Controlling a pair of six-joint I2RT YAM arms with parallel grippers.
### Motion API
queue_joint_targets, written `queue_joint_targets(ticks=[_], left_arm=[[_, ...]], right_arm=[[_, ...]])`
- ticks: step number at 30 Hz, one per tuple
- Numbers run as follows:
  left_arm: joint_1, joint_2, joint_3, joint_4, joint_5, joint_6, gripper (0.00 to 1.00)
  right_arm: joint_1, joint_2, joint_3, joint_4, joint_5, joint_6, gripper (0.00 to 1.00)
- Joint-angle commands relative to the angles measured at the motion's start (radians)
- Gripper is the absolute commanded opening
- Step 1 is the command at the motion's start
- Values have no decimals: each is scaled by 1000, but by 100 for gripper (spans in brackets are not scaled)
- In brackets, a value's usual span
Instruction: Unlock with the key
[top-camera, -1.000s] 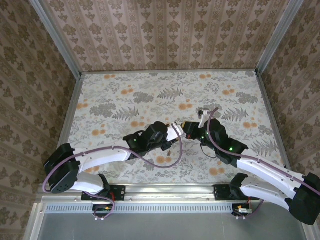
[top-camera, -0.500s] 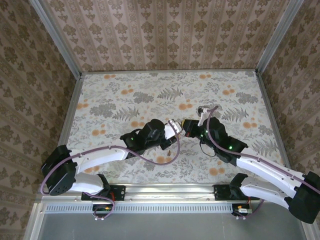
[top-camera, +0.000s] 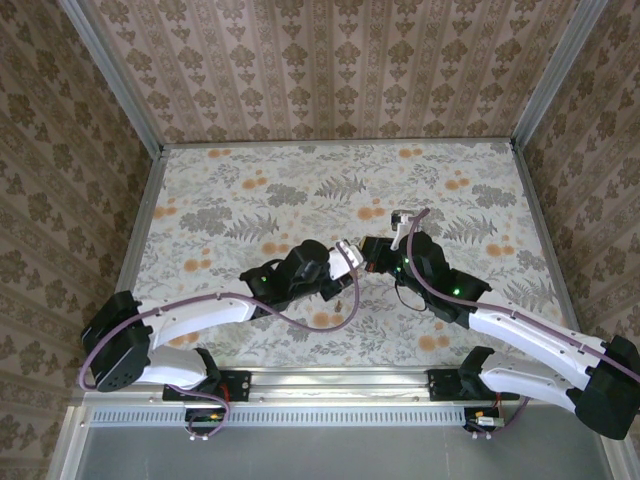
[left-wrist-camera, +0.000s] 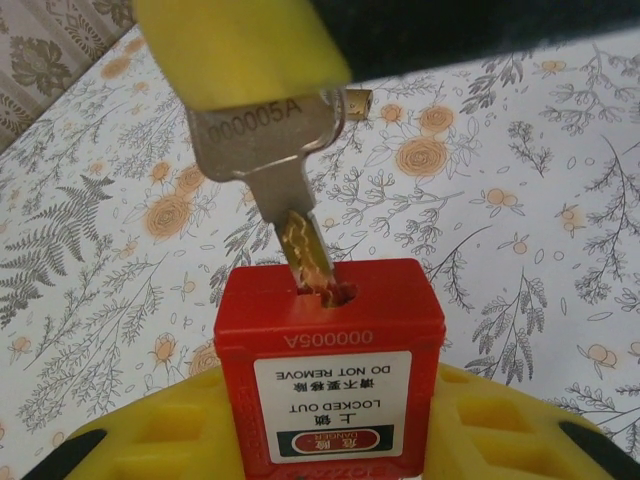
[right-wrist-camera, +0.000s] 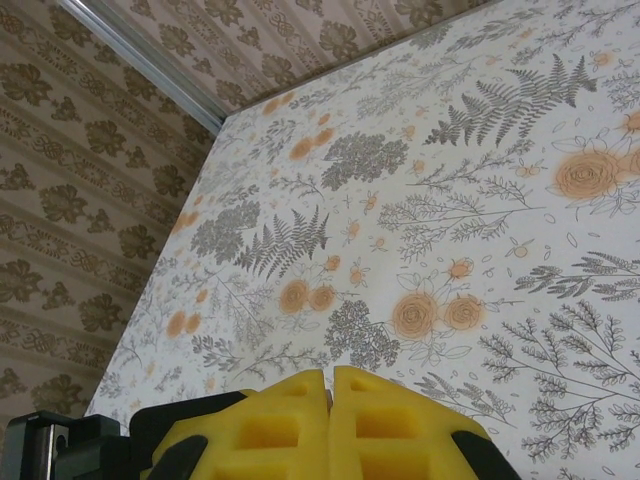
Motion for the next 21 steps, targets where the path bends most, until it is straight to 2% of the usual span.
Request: queue_joint_targets(ticks=[1,10,21], left_arm=[[15,-73,24,272,42,-52,22],[16,-87,1,282,42,-69,21],[23,-99,8,303,37,-62,21]], right_arm=[[36,17,-35,-95,-52,34,0],[56,17,-34,-101,-19,46,0],[97,75,-43,-73,-42,50,0]])
